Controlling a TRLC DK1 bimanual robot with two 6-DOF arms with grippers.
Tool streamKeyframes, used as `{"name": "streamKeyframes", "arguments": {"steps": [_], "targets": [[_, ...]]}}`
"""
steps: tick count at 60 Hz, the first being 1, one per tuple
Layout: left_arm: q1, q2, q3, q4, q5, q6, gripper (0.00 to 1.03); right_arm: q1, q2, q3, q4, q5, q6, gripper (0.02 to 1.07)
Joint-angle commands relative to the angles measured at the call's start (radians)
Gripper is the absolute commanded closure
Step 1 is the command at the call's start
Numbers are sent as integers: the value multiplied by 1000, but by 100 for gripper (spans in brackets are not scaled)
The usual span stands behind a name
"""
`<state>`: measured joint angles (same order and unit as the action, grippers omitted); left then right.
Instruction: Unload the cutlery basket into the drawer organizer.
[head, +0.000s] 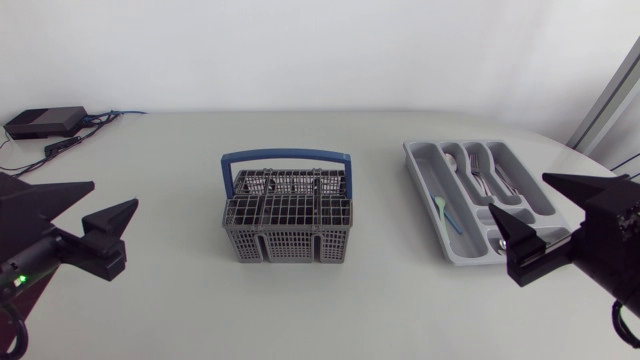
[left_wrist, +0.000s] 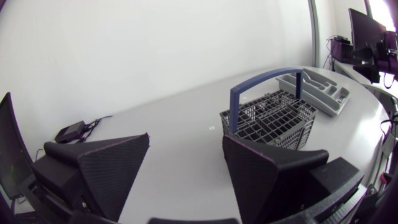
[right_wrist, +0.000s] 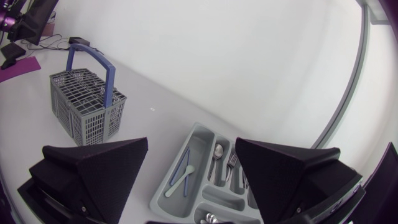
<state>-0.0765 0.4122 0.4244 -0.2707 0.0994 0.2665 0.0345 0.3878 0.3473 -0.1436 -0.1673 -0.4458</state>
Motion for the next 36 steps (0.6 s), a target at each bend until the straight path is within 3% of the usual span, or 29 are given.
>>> {"name": "streamKeyframes", "arguments": {"steps": [1,36], "targets": [[13,-42,-57,28,-9,-47,4,-11,-37,-52,20,16,72,6],[68,-360,-373,236,-87,-236,4,-31,-338,-306,126,146,393,6]]}}
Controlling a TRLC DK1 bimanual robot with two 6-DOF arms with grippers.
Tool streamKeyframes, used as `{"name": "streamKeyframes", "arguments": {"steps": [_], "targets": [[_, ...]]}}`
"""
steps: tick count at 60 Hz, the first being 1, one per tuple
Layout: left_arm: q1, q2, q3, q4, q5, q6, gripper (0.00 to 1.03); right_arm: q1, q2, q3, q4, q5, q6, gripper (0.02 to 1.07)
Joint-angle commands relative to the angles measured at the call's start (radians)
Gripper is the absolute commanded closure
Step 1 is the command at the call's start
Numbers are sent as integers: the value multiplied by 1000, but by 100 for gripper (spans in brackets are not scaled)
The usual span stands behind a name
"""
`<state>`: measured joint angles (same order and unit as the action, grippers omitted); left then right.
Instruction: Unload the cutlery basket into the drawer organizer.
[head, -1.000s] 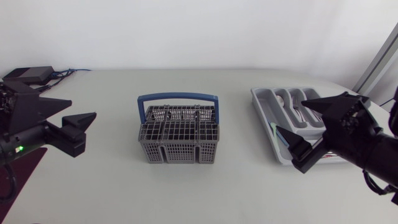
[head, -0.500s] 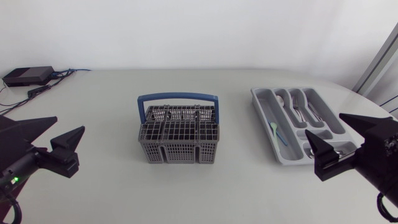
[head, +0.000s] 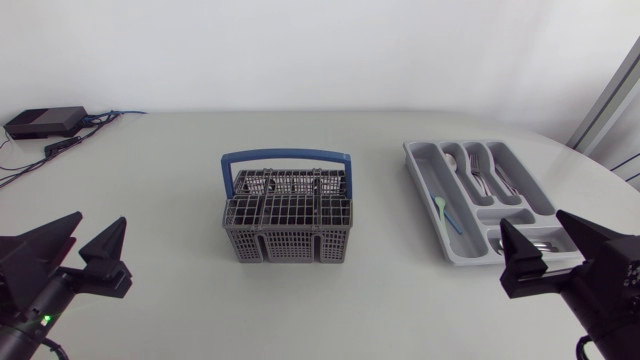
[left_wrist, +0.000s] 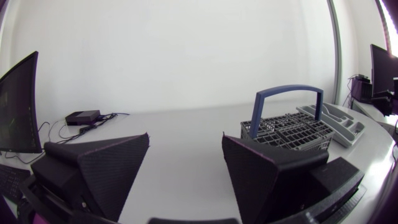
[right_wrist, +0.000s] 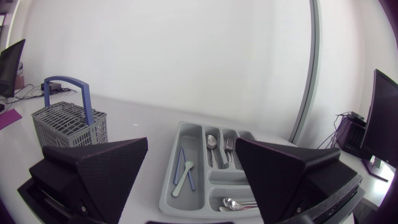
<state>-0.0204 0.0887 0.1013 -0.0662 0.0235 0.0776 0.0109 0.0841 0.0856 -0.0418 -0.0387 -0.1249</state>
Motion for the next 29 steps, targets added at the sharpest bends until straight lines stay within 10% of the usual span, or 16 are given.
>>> {"name": "streamKeyframes", "arguments": {"steps": [1,29], "targets": [[13,-47,-60,39,-13,-53,4,-8,-44,-52,28,22,83,6],[20,-89,-101,66,-23,-78,4,-11,-84,-86,42,39,125,6]]}}
